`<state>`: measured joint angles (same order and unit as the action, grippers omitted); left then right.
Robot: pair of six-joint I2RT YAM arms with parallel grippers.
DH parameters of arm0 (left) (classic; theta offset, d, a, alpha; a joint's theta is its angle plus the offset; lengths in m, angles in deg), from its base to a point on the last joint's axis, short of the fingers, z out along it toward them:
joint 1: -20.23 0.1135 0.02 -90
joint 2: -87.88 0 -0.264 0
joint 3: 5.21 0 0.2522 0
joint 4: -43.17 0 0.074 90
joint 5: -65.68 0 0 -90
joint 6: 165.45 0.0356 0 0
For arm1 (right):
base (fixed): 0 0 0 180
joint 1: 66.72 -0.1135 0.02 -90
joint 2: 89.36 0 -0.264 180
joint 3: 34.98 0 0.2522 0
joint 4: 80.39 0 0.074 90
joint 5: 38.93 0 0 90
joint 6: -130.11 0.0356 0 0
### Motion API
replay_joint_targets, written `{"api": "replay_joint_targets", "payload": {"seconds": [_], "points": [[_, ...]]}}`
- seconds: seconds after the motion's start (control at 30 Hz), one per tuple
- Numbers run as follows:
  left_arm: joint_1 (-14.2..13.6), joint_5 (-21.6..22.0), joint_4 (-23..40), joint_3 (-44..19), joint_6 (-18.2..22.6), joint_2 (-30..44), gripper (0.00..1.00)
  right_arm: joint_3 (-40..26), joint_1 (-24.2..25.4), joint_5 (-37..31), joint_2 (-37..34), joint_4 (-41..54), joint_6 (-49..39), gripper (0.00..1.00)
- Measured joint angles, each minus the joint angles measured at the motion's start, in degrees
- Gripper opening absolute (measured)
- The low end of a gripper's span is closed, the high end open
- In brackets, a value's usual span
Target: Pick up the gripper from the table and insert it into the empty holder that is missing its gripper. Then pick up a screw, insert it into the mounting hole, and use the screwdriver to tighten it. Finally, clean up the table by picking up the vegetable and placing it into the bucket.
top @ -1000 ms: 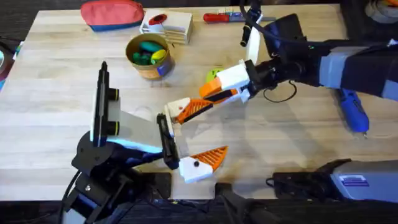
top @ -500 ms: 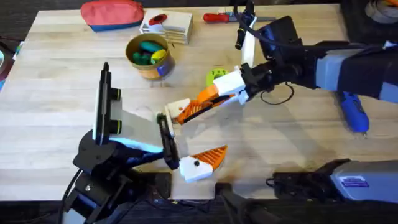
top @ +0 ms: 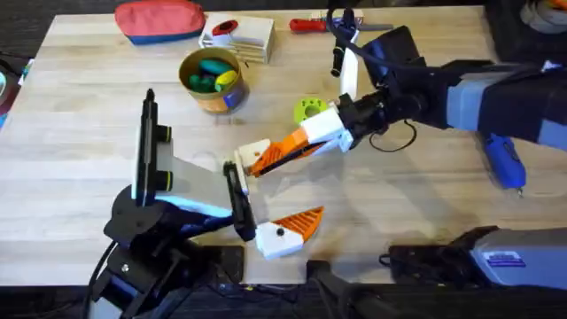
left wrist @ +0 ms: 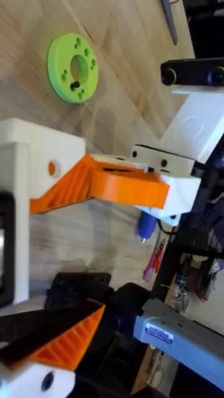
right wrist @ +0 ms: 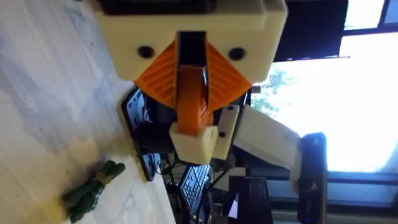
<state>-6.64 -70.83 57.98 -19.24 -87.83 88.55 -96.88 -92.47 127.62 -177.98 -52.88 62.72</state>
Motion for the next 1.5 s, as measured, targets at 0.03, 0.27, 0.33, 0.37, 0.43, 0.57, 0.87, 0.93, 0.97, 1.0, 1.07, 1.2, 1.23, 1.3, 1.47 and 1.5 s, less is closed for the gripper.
{"api": "replay_joint_targets", "payload": {"seconds": [0.03,0.27,0.33,0.37,0.43,0.57,0.87,0.93,0.97,1.0,1.07,1.2,1.23,1.3,1.47,1.5], "points": [[0.00,0.03,0.02,0.00,0.00,0.00,0.986,0.00,0.00,-0.02,0.00,0.03,0.17,0.194],[0.00,0.16,-0.27,0.00,0.63,0.00,0.985,0.00,0.07,-0.20,0.00,0.11,0.86,0.007],[0.00,0.18,-0.27,0.00,0.63,0.00,0.985,0.00,0.07,-0.20,0.00,0.09,1.09,0.006],[0.00,0.18,-0.27,0.00,0.63,0.00,0.985,0.00,0.07,-0.20,0.00,0.09,1.23,0.006],[0.00,0.21,-0.27,0.00,0.63,0.00,0.985,0.00,0.07,-0.33,0.00,0.08,1.70,0.006],[0.00,0.44,-0.02,0.00,0.57,0.00,0.986,0.00,0.04,-1.17,0.00,0.01,3.05,0.005],[0.02,2.01,0.26,0.00,0.57,0.00,0.985,0.00,-0.25,-3.50,0.00,-4.36,8.01,0.005],[0.02,2.76,0.24,0.00,0.59,0.00,0.987,0.00,-0.51,-4.08,0.00,-5.63,9.42,0.005],[0.02,3.06,0.26,0.00,0.57,0.00,0.987,0.00,-0.74,-4.38,0.00,-6.09,10.06,0.005],[0.02,3.30,0.26,0.00,0.57,0.00,0.985,0.00,-0.95,-4.60,0.02,-6.48,10.51,0.005],[0.12,3.94,0.31,0.00,0.54,0.00,0.986,0.00,-1.50,-5.47,0.00,-7.17,11.66,0.005],[0.48,5.59,1.22,0.02,0.07,0.00,0.986,0.00,-3.29,-8.74,0.02,-8.23,14.30,0.005],[0.56,6.00,1.39,0.02,-0.08,0.00,0.986,0.00,-3.65,-9.76,0.02,-9.01,14.98,0.005],[0.74,7.13,1.50,0.02,-0.29,0.00,0.986,0.00,-4.31,-11.54,0.17,-10.76,16.53,0.005],[1.09,9.08,1.37,0.04,-0.37,0.02,0.986,0.00,-5.55,-15.20,0.89,-13.57,19.38,0.005],[1.09,9.29,1.37,0.04,-0.49,0.00,0.985,0.00,-5.65,-15.57,0.95,-13.67,19.65,0.005]]}}
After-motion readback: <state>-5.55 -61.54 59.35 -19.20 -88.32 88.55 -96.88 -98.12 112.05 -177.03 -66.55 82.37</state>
